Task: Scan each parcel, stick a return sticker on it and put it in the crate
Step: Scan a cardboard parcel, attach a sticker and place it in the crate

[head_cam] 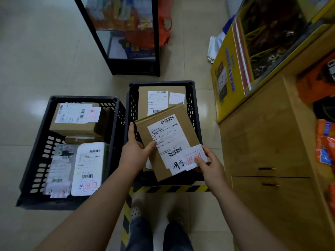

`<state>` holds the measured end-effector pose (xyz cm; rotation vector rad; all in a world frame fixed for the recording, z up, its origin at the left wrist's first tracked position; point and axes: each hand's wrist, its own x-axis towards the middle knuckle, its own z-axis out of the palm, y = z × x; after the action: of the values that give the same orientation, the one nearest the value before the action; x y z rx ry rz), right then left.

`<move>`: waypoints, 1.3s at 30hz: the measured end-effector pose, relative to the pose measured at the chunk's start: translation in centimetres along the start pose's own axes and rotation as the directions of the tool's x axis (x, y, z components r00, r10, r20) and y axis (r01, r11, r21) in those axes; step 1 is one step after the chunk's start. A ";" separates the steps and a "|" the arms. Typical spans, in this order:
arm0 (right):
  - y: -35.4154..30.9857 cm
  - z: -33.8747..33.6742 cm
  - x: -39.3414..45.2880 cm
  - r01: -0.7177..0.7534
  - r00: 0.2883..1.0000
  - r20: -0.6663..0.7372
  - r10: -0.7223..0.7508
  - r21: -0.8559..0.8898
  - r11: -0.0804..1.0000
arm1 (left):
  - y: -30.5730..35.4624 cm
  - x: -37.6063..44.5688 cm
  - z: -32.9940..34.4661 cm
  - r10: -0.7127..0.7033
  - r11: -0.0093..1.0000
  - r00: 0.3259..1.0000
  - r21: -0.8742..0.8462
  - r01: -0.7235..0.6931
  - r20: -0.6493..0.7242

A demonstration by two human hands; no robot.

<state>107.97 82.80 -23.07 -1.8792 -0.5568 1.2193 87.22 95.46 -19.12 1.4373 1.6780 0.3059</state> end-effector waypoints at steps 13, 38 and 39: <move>-2.4 1.5 2.9 -0.092 0.986 -0.111 0.124 0.253 0.963 | -1.7 2.4 -3.7 0.087 0.996 0.992 0.011 -0.088 0.088; -2.7 2.2 -0.1 0.049 0.966 0.256 0.016 -0.246 0.968 | -6.6 -1.9 -3.2 0.076 0.997 0.992 -0.013 -0.076 0.102; -2.5 2.0 -0.2 0.047 0.962 0.271 0.028 -0.268 0.962 | -6.8 -2.2 -3.0 0.077 0.997 0.991 -0.009 -0.076 0.106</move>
<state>106.20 84.84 -21.36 -1.9397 -0.9229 1.4679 80.33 92.54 -20.96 1.4909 1.5382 0.2713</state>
